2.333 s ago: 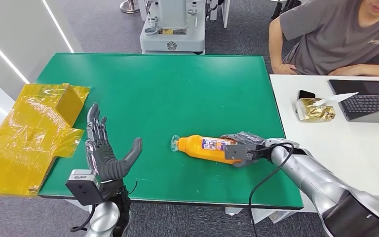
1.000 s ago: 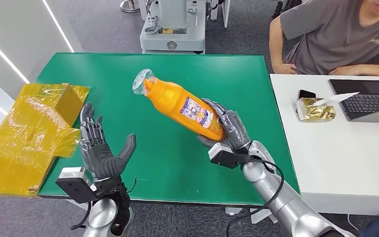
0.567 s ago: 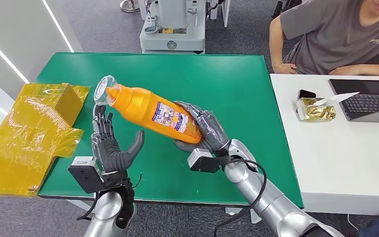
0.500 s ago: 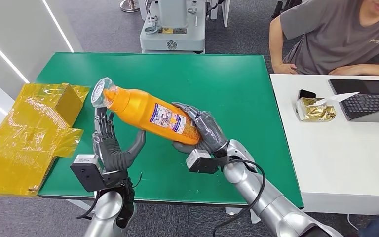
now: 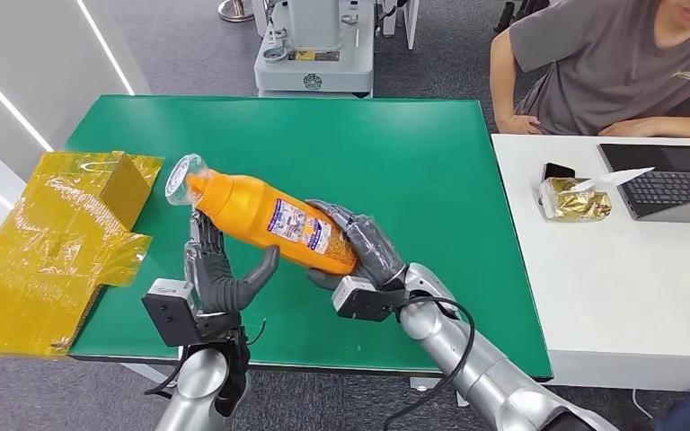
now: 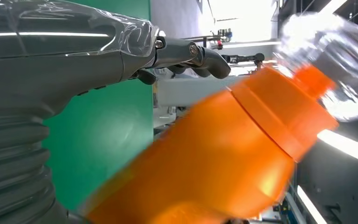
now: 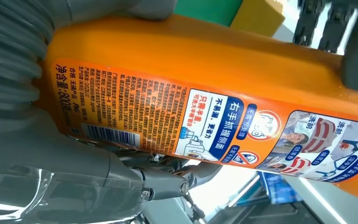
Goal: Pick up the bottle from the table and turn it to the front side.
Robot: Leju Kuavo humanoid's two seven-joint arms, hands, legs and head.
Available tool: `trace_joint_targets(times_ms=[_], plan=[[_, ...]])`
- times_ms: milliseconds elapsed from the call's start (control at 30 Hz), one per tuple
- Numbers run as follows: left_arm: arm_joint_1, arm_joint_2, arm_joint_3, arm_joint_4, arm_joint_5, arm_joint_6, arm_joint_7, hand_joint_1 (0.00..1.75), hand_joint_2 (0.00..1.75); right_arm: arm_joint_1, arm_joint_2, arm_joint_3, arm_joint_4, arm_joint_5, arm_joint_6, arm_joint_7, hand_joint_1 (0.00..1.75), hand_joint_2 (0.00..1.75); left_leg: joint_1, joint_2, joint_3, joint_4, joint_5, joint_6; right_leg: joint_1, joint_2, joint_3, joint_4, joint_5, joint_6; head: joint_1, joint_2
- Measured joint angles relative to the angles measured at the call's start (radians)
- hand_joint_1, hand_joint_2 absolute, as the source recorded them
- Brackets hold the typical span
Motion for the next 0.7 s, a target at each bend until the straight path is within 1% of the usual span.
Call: trace_joint_targets(times_ms=[67, 133, 233, 333, 433, 533, 700], plan=[[-0.001, 0.000, 0.000, 0.003, 0.007, -0.025, 0.008, 0.00, 1.75, -0.001, 0.002, 0.011, 0.016, -0.001, -0.015, 0.000, 1.75, 1.75, 0.000, 0.000, 0.000, 0.000, 0.000, 0.000, 0.000, 0.000, 0.000, 0.000, 0.000, 0.000, 0.000, 0.000], [-0.007, 0.000, -0.001, 0.007, 0.029, -0.078, 0.015, 0.00, 1.75, -0.005, 0.004, 0.022, 0.037, 0.001, -0.035, -0.001, 1.75, 1.75, 0.000, 0.000, 0.000, 0.000, 0.000, 0.000, 0.000, 0.000, 0.000, 0.000, 0.000, 0.000, 0.000, 0.000], [-0.026, 0.002, -0.002, 0.014, 0.070, -0.185, 0.026, 0.00, 1.75, -0.018, 0.007, 0.032, 0.065, -0.003, -0.065, -0.003, 1.75, 1.75, 0.000, 0.000, -0.001, 0.000, 0.000, 0.000, 0.000, 0.000, 0.000, 0.000, 0.000, 0.000, 0.000, 0.000], [-0.065, 0.007, -0.003, 0.024, 0.114, -0.308, 0.059, 0.00, 1.75, -0.047, 0.008, 0.036, 0.095, -0.018, -0.090, -0.004, 1.75, 1.75, 0.000, 0.000, -0.001, 0.000, 0.001, -0.001, 0.000, 0.000, 0.000, 0.000, 0.001, -0.001, 0.000, 0.000], [-0.107, 0.014, -0.003, 0.033, 0.139, -0.390, 0.093, 0.00, 1.75, -0.074, 0.011, 0.038, 0.118, -0.026, -0.106, -0.009, 1.75, 1.75, 0.000, 0.000, -0.001, 0.000, 0.001, -0.001, 0.000, 0.000, 0.000, 0.000, 0.001, -0.001, 0.000, 0.000], [-0.144, 0.018, -0.003, 0.049, 0.146, -0.443, 0.118, 0.00, 1.75, -0.100, 0.017, 0.039, 0.138, -0.026, -0.121, -0.011, 1.75, 1.75, 0.000, 0.000, -0.001, 0.000, 0.001, -0.001, 0.000, 0.000, -0.001, 0.000, 0.001, -0.001, 0.000, 0.000], [-0.186, 0.021, -0.003, 0.078, 0.145, -0.484, 0.137, 0.00, 1.75, -0.116, 0.023, 0.039, 0.155, -0.025, -0.143, -0.012, 1.75, 1.75, 0.000, 0.000, -0.001, 0.000, 0.001, -0.001, 0.000, 0.000, -0.001, 0.001, 0.001, -0.001, 0.000, 0.000]])
